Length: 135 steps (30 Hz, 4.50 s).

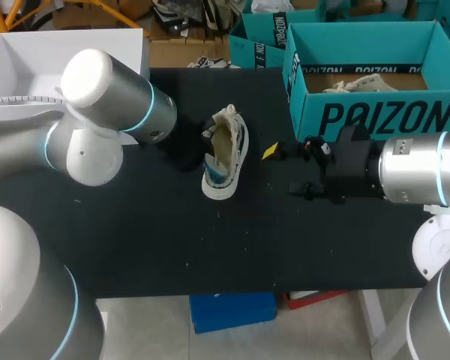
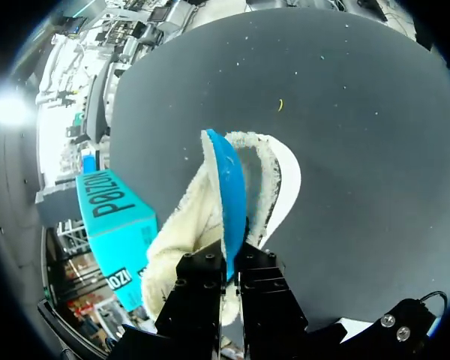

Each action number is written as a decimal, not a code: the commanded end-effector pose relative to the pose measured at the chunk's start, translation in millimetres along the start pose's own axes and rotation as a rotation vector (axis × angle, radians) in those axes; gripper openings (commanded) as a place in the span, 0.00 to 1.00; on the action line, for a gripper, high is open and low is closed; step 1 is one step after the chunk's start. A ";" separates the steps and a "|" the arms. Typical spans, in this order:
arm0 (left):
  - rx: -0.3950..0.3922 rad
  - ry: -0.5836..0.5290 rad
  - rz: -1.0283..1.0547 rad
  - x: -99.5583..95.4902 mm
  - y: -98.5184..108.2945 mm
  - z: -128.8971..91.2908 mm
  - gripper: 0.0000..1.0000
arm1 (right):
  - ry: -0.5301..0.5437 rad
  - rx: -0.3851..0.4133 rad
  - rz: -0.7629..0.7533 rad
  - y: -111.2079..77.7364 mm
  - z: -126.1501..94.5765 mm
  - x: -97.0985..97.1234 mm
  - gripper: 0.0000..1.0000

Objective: Take the shoe out of the shoebox, open the shoe tongue, remove and reinsert the insole, then place the shoe into the shoebox

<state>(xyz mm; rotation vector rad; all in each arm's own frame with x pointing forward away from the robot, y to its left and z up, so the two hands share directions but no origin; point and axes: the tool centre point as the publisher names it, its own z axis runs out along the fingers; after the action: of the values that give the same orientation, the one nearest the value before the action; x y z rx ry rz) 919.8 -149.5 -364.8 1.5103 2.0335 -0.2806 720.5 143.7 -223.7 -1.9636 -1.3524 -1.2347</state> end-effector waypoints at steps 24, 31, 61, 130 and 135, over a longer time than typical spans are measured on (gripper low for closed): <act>0.104 -0.148 -0.015 -12.0 -32.7 -27.4 0.00 | -0.001 0.001 0.000 0.2 -0.2 0.2 1.00; 0.214 -0.125 0.014 -14.1 -60.0 -20.1 0.00 | -0.001 0.001 0.000 0.2 -0.2 0.2 1.00; 0.116 0.019 0.020 8.1 -3.5 9.3 0.45 | -0.001 0.001 0.000 0.2 -0.2 0.2 1.00; 0.135 -0.269 -0.103 35.2 -54.1 -94.9 0.00 | -0.001 0.001 0.000 0.2 -0.2 0.2 1.00; 0.154 -0.281 -0.143 38.1 -62.0 -88.3 0.00 | -0.001 0.001 0.000 0.2 -0.2 0.2 1.00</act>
<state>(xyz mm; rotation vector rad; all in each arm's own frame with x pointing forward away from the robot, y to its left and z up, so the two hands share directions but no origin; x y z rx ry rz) 831.7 -96.3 -321.1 1.3508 1.9517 -0.6805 720.5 143.7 -223.7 -1.9637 -1.3524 -1.2347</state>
